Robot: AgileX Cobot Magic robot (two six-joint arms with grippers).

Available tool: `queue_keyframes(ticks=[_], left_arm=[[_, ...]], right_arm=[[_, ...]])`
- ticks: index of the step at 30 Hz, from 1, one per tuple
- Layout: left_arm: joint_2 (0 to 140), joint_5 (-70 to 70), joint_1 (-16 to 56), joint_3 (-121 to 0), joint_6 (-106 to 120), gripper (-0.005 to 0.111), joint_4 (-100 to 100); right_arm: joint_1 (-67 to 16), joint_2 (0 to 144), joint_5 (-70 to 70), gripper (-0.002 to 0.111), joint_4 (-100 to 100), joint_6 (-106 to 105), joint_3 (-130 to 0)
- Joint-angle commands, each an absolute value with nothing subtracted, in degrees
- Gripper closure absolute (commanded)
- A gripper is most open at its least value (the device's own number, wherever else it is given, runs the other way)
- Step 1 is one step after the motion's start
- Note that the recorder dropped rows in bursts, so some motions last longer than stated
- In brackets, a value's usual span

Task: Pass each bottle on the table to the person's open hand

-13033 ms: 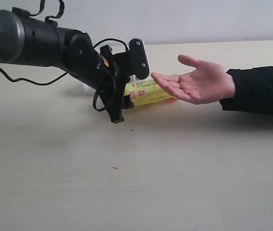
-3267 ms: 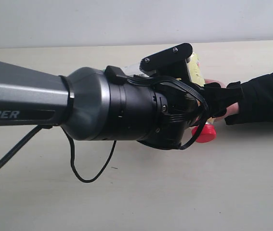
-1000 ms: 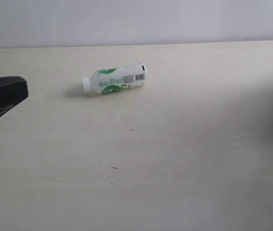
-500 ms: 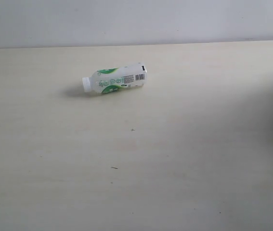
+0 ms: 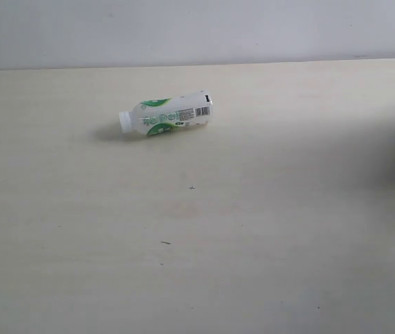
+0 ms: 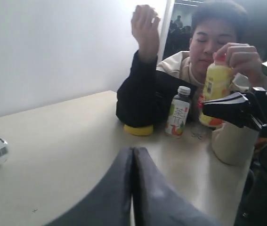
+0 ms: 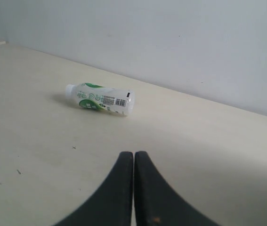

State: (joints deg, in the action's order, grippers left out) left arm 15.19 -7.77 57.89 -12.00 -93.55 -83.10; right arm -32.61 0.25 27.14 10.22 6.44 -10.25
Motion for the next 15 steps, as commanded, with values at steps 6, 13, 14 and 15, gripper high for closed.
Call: queue_keyframes(ticks=[6,13,14,15], left_arm=[[14.75,-10.4,58.22,-11.29,-98.1,0.107,-83.12],[14.41,-8.39,58.22,-8.95,-58.64,0.107,-38.3],[14.41,-4.78,58.22,-7.67,-48.95,0.107,-30.44],[14.41,0.31,58.1,-6.17,-39.44,0.107,-23.05]], right_arm=[[-32.68,0.0,26.5,0.107,10.42,6.14,-10.0],[-32.68,0.0,26.5,0.107,10.42,6.14,-10.0],[-32.68,0.0,26.5,0.107,10.42,6.14,-10.0],[-32.68,0.0,26.5,0.107,10.42,6.14,-10.0]])
